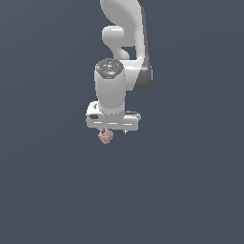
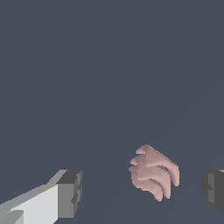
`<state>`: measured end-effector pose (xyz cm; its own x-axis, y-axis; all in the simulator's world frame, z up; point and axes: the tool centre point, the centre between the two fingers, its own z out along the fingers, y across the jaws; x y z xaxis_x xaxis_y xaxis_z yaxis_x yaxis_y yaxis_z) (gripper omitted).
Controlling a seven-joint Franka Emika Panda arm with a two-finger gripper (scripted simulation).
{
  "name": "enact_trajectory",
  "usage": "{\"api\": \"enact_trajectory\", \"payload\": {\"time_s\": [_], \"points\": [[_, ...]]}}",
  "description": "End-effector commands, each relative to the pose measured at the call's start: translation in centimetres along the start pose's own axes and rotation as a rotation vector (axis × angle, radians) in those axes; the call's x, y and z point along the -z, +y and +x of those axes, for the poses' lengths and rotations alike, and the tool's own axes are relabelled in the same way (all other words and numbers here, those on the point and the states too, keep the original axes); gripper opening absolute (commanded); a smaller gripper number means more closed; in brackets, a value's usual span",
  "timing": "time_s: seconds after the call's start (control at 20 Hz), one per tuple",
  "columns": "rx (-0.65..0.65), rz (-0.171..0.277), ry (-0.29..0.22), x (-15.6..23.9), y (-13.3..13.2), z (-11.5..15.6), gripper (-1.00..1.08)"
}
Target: Pick up the object and move it to a goal position.
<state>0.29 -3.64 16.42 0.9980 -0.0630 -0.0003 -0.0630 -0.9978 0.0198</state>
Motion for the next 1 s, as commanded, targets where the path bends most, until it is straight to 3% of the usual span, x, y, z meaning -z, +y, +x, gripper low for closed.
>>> {"api": "enact_trajectory", "payload": {"time_s": [0.0,0.95], "points": [[0.0,0.0,0.0,0.0,0.0,0.0,1.0],[0.006,0.012,0.0,0.5,-0.5,-0.4,1.0]]}}
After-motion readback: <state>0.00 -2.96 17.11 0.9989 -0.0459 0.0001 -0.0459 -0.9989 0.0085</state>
